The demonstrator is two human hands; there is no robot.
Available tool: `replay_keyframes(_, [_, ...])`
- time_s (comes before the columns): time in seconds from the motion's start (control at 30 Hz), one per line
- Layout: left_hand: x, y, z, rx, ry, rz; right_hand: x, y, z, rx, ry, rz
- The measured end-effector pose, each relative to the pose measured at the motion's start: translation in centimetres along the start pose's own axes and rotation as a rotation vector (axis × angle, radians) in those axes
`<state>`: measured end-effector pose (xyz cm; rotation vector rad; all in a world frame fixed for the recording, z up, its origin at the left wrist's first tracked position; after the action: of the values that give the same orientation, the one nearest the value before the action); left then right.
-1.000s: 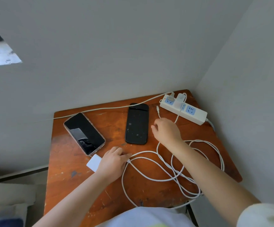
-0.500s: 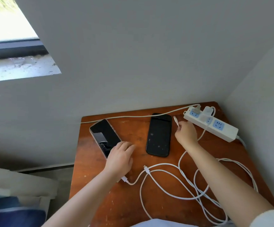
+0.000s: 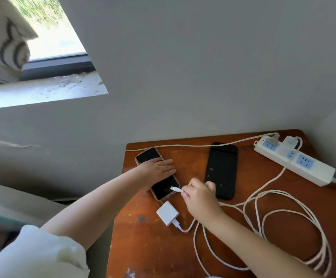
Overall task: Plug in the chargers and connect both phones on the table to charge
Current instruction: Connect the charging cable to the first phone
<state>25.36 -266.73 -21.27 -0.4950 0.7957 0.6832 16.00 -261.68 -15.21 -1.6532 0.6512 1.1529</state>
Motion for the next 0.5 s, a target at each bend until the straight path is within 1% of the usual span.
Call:
replay_keyframes(0.07, [-0.3, 0.0, -0.4, 0.036, -0.005, 0.01, -0.8, 0.6, 0.3, 0.023, 0.079, 0.008])
replay_keyframes(0.1, [-0.4, -0.2, -0.5, 0.034, -0.009, 0.028, -0.9, 1.0, 0.4, 0.04, 0.079, 0.012])
replay_keyframes(0.17, [-0.5, -0.8, -0.3, -0.001, -0.013, 0.064, -1.6, 1.5, 0.5, 0.051, 0.11, 0.05])
replay_keyframes(0.23, [-0.5, -1.6, 0.0, -0.056, 0.016, 0.112, -2.1, 1.7, 0.8, 0.073, 0.109, 0.065])
replay_keyframes(0.33, [-1.0, -1.8, 0.9, -0.11, 0.114, 0.23, -2.9, 2.2, 1.0, 0.103, 0.163, 0.106])
replay_keyframes(0.43, [-1.6, -1.4, 2.1, -0.124, 0.228, 0.348, -4.2, 2.3, 1.3, 0.088, 0.253, 0.079])
replay_keyframes(0.5, [-2.1, -0.9, 3.0, -0.131, 0.305, 0.41, -4.9, 2.0, 1.6, 0.073, 0.286, 0.055])
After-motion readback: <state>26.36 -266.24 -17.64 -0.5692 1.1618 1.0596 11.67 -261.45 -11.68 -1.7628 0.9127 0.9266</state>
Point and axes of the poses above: each hand's wrist, its own z-axis away from the middle knuckle, its own x-axis out of the palm, y = z × x, the point moved 9 cm from there along -z, towards the middle knuckle, and after that the axes turned 1 degree about z, right-handed, at the moved point
